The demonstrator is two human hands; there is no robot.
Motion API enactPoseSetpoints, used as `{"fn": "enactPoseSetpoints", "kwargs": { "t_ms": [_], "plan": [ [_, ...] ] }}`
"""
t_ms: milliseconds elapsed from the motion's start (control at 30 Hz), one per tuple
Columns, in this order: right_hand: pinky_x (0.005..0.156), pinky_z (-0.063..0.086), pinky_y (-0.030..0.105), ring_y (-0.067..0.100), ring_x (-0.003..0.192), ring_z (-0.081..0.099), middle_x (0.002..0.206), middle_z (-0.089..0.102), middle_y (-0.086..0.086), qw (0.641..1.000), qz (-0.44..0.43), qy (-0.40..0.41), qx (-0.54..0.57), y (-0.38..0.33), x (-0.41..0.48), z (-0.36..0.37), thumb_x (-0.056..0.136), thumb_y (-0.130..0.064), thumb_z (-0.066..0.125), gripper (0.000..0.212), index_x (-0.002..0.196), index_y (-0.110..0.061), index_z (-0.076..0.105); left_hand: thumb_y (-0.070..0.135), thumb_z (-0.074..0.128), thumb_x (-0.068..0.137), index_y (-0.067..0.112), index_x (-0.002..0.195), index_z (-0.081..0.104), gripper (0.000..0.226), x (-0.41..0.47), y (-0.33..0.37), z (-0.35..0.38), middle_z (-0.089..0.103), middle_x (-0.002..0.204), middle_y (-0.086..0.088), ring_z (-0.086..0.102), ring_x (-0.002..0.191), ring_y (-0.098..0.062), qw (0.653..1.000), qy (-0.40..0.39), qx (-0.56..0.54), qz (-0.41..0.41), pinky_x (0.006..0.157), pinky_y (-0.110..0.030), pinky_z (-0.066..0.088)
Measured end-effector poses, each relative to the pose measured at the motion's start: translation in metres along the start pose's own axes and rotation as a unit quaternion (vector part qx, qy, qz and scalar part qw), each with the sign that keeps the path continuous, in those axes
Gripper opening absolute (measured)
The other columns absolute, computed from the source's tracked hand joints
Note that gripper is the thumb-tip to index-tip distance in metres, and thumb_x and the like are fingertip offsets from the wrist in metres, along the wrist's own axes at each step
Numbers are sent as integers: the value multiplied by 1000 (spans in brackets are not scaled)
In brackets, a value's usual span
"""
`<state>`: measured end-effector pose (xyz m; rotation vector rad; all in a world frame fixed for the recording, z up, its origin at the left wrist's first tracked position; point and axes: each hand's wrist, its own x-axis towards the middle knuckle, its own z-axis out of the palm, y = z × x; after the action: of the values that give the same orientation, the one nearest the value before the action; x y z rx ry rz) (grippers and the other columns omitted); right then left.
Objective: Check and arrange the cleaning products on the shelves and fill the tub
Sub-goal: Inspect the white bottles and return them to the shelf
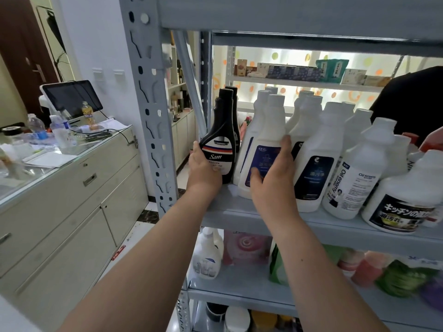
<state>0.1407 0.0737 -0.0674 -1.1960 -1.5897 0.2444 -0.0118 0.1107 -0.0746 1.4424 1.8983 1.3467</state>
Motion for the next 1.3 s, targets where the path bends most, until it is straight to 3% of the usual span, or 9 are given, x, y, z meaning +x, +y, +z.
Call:
{"fn": "enactPoseSetpoints", "kwargs": {
  "t_ms": [167, 300, 500, 633, 700, 833, 1000, 1167, 1300],
  "plan": [
    [119, 39, 46, 31, 144, 38, 157, 31, 18, 1000, 7, 4, -11, 1, -1, -1, 97, -7, 64, 87, 163, -12, 7, 7, 53, 94, 13, 162, -4, 89, -6, -6, 1, 5, 169, -11, 13, 155, -27, 997, -13, 77, 6, 125, -44, 23],
    [108, 33, 23, 28, 144, 39, 159, 25, 17, 999, 37, -10, -8, -1, -6, -3, 100, -16, 63, 85, 164, -14, 7, 22, 53, 98, 12, 161, -10, 89, -31, -13, -1, -7, 170, -9, 7, 157, -27, 977, -55, 202, 42, 125, -48, 19],
    [111, 48, 41, 23, 133, 49, 147, 47, 9, 998, 47, -34, 6, 0, -7, -1, 95, -17, 70, 83, 159, -18, 18, 33, 47, 100, 7, 161, 7, 78, -50, -23, -5, 8, 169, -18, 19, 154, -33, 951, -65, 282, 109, 124, -47, 18],
    [106, 51, 48, 22, 129, 55, 143, 53, 2, 996, 72, -41, 43, -5, -11, -3, 95, -25, 68, 70, 153, -26, 29, 29, 51, 100, 9, 158, 22, 68, -59, -22, -13, 25, 164, -13, 36, 145, -34, 956, -91, 232, 157, 112, -45, 37],
    [103, 54, 45, 20, 124, 59, 138, 58, -2, 993, 84, -56, 67, -7, -13, -7, 94, -30, 66, 64, 149, -29, 35, 31, 52, 101, 20, 157, 25, 64, -61, -18, -22, 35, 159, -6, 47, 137, -28, 973, -129, 152, 116, 108, -46, 44],
    [77, 51, 5, -3, 102, 63, 117, 62, -17, 979, 90, -105, 150, -15, -30, -24, 100, -14, 64, 53, 143, -38, 43, 31, 58, 97, 32, 141, 41, 47, -78, -10, -40, 58, 132, 10, 61, 116, -9, 981, -168, -44, 88, 99, -45, 54],
    [92, 60, 37, 16, 109, 71, 124, 70, -4, 933, 143, -135, 303, -23, -57, -40, 101, -12, 62, 54, 147, -37, 49, 23, 61, 100, 41, 116, 42, 30, -125, -10, -60, 54, 119, 19, 58, 100, 7, 977, -122, -80, 155, 76, -19, 55],
    [95, 56, 60, 30, 107, 73, 124, 69, 7, 886, 189, -124, 405, -31, -91, -51, 98, -13, 66, 51, 143, -37, 54, 29, 65, 96, 50, 121, 44, 39, -174, -16, -69, 50, 125, 17, 61, 109, -8, 973, -102, -139, 153, 81, -44, 62],
    [96, 56, 60, 32, 107, 73, 125, 70, 9, 876, 209, -106, 422, -40, -124, -50, 96, -29, 68, 45, 139, -42, 59, 33, 91, 69, 37, 132, 36, 84, -209, -17, -67, 45, 127, 14, 58, 108, 0, 977, -129, -137, 103, 90, -18, 52]
  ]
}}
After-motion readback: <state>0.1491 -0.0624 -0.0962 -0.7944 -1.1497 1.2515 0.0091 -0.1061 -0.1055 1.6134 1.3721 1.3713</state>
